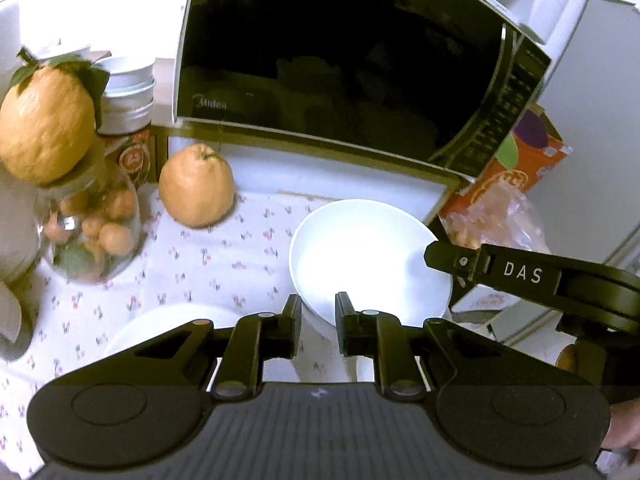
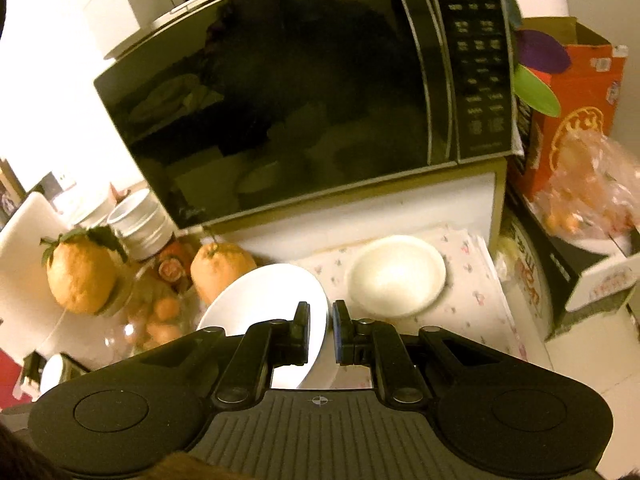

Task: Organize plates and bowls
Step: 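Lift the white bowl and carry it beside the large cream bowl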

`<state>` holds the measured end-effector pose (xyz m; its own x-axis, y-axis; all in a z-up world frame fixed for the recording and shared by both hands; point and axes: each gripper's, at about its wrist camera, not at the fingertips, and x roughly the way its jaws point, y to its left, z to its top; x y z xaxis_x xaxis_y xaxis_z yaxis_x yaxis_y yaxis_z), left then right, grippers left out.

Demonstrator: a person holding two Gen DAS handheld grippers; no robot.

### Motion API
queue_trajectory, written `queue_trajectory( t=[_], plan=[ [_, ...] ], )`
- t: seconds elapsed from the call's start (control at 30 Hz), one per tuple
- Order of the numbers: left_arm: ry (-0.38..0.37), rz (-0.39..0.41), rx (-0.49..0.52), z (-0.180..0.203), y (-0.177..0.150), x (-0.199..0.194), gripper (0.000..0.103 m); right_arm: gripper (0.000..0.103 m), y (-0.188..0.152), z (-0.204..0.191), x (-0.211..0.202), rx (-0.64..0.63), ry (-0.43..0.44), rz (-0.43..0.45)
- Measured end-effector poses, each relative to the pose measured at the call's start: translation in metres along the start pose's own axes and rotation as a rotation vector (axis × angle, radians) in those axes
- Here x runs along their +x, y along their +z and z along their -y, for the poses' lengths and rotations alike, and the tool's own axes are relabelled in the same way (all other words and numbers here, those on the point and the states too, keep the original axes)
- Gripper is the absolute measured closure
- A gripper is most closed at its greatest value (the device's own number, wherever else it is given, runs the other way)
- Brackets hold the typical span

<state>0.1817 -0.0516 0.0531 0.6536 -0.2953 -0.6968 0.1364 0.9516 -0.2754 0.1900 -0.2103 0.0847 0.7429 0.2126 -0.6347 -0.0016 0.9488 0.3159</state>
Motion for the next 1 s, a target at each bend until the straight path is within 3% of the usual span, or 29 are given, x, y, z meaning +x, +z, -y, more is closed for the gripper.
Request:
queue_trajectory(
  t=[0.6,1.0],
  plan=[
    [-0.115,-0.127,-0.04,-0.018,-0.076,-0.016,0.087,0.091,-0.085,0.019,-0.049,0.051,0.019,-0.042],
    [-0.169,-0.158,0.086,-0.003,-0.113,-0.011,0.087,0.091,-0.13,0.06,-0.052,0.122,-0.027,-0.135]
  ],
)
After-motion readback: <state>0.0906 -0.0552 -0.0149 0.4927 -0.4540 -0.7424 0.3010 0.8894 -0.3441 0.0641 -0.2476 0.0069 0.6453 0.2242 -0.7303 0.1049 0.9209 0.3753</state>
